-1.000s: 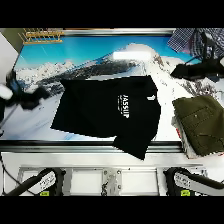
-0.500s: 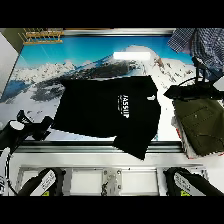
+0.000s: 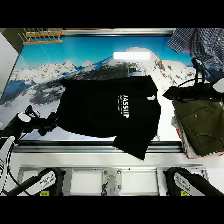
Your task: Fold the clothes and pants, and hang the long-sleeved shirts on hangers.
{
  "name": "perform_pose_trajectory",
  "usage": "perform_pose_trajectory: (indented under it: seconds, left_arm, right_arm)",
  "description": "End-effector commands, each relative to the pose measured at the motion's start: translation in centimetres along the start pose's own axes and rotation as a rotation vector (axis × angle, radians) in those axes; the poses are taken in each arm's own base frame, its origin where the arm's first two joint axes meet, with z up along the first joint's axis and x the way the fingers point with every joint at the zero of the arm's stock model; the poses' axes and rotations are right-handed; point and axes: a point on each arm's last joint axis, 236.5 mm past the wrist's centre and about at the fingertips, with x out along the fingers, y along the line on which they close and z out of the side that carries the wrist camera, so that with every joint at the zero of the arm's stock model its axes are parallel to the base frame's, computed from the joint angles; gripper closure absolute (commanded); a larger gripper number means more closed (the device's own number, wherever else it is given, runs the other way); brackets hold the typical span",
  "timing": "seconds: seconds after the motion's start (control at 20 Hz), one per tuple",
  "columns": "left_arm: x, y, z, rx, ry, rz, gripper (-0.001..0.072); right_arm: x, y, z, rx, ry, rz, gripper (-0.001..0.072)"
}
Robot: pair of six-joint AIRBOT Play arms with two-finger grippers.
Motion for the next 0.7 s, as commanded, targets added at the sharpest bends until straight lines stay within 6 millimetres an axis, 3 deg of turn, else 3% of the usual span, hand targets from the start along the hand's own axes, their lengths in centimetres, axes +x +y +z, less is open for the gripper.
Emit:
perform_pose_trajectory:
  seconds: [0.0, 0.2, 0.4, 0.5, 0.65]
  left_arm:
    - [-0.5, -0.5, 0.4, 0.022, -0.037, -0.01, 0.0701]
    - [-3.3, -1.8, 0.9, 0.091, -0.126, -0.056, 0.0698]
    - [-5.1, -2.6, 1.0, 0.138, -0.171, -0.082, 0.0698]
    - [-5.6, -2.8, 1.2, 0.143, -0.189, -0.091, 0.0698]
    - [-5.7, -2.9, 1.1, 0.145, -0.192, -0.093, 0.0698]
  right_arm:
    - [-0.2, -1.2, -0.6, 0.015, 0.019, -0.023, 0.0283]
    - [0.7, -6.7, -4.7, 0.101, 0.121, -0.124, 0.0282]
    - [4.7, -10.6, -12.1, 0.276, 0.265, -0.134, 0.0265]
    - [7.2, -10.2, -15.1, 0.339, 0.322, -0.082, 0.0265]
    - [10.4, -7.1, -17.4, 0.414, 0.368, 0.106, 0.0267]
